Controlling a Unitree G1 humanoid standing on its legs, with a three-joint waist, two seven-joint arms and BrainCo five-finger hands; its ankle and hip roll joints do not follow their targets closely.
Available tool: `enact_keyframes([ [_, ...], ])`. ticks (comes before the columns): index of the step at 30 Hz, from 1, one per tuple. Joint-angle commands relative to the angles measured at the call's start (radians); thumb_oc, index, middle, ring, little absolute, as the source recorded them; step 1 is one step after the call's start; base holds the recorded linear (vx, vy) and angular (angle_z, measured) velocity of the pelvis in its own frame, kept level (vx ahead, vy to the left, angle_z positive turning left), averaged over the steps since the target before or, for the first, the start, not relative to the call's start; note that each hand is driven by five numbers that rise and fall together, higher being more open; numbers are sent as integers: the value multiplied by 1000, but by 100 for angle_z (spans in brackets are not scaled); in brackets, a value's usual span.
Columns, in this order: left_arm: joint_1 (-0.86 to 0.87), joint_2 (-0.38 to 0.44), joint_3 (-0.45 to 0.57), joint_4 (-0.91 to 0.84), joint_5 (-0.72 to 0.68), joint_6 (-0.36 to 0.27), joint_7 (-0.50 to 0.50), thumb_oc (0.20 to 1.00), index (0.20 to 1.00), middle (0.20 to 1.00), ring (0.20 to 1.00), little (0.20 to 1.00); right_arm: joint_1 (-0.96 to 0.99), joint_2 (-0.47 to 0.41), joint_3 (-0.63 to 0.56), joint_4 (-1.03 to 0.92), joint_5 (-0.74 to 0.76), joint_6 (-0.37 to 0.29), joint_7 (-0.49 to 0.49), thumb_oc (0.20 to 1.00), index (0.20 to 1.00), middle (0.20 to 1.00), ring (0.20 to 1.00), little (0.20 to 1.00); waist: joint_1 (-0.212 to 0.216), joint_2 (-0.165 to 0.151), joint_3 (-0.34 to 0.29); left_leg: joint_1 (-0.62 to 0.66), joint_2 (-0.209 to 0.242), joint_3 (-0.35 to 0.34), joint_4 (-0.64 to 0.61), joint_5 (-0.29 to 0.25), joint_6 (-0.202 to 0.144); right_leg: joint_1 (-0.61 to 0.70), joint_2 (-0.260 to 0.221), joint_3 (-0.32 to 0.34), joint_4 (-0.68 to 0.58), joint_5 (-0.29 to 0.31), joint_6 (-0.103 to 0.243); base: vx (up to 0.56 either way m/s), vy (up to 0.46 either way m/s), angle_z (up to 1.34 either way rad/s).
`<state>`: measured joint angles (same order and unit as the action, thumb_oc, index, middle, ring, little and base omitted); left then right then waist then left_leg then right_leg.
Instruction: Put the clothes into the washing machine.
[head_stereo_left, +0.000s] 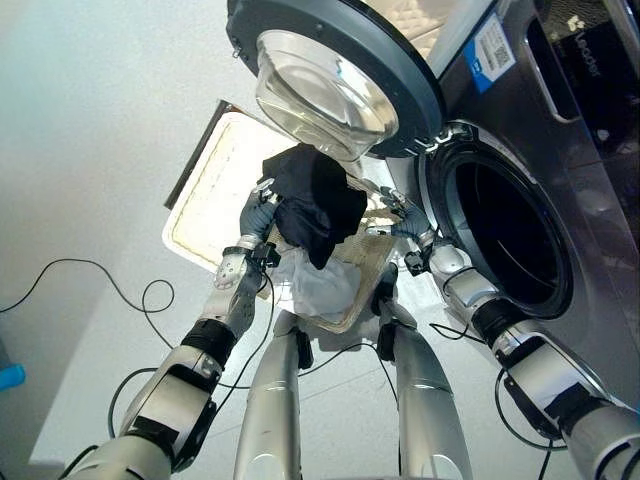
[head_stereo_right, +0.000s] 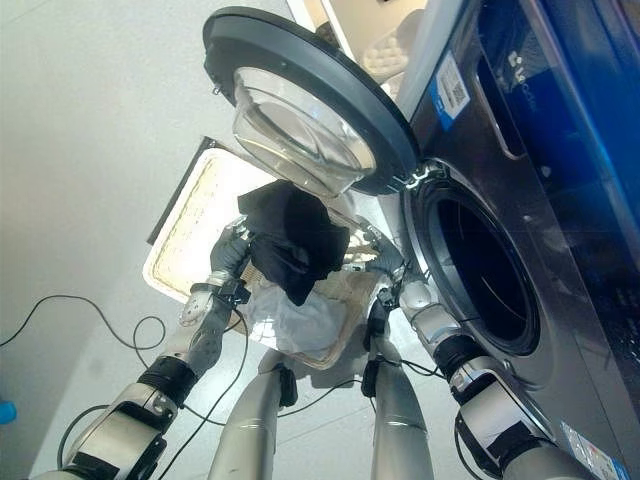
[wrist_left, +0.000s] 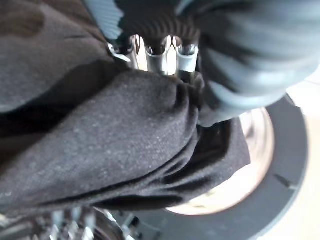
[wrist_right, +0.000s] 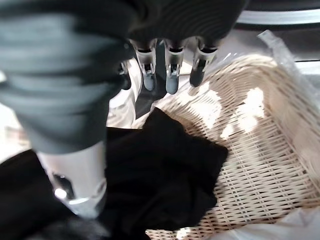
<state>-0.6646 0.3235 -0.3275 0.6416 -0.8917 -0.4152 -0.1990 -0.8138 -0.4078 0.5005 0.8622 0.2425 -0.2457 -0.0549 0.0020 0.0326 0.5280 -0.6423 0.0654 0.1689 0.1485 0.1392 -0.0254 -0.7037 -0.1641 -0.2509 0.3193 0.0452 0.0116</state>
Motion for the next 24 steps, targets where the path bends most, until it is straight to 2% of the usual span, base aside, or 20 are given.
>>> enact_keyframes([
  [1, -17, -42, 20, -127, -51, 19, -108, 200, 200, 200, 200, 200, -56, -36, -22, -7, 18, -8, -9, 1000, 1000, 1000, 1000, 1000, 24, 54, -8, -14, -50, 35, 71, -98, -59, -12, 8, -32, 78, -51, 100, 12, -38, 17],
  [2, -12, -42, 12, -146, -79, 47, -146, 200, 200, 200, 200, 200, -70, -36, -27, 1, 13, -5, -5, 1000, 1000, 1000, 1000, 1000, 29, 58, -8, -15, -52, 31, 71, -98, -57, -15, 6, -34, 81, -50, 100, 7, -29, 8],
  [4, -11, -44, 11, -151, -86, 55, -157, 200, 200, 200, 200, 200, -75, -36, -26, 2, 12, -4, -4, 1000, 1000, 1000, 1000, 1000, 30, 59, -8, -16, -52, 30, 71, -98, -57, -16, 6, -34, 81, -50, 100, 6, -26, 6],
  [5, -2, -51, 5, -192, -115, 104, -194, 200, 200, 200, 200, 200, -93, -33, -15, 0, -22, 13, 6, 1000, 1000, 1000, 1000, 1000, 36, 62, -8, -15, -56, 26, 72, -101, -55, -13, 3, -37, 82, -50, 98, 10, -28, 11],
  [10, 7, -72, -3, -234, -170, 165, -258, 200, 200, 200, 200, 200, -131, -22, 25, 19, -64, 39, 56, 1000, 1000, 1000, 1000, 1000, 47, 68, -8, -18, -61, 16, 79, -103, -50, -18, -3, -38, 90, -49, 94, 15, -25, 9],
  [19, -1, -129, -31, -323, -243, 280, -319, 200, 200, 200, 200, 200, -198, 31, 73, 39, -90, 54, 100, 1000, 1000, 1000, 1000, 1000, 65, 75, -8, -17, -81, -3, 78, -101, -42, -11, -5, -40, 81, -40, 88, 9, -28, 7],
  [24, -2, -168, -36, -374, -230, 311, -338, 200, 200, 200, 200, 200, -214, 70, 98, 50, -87, 71, 190, 1000, 1000, 1000, 1000, 1000, 72, 77, -8, -7, -84, -1, 68, -98, -39, -1, -8, -46, 69, -35, 86, 2, -4, 1],
])
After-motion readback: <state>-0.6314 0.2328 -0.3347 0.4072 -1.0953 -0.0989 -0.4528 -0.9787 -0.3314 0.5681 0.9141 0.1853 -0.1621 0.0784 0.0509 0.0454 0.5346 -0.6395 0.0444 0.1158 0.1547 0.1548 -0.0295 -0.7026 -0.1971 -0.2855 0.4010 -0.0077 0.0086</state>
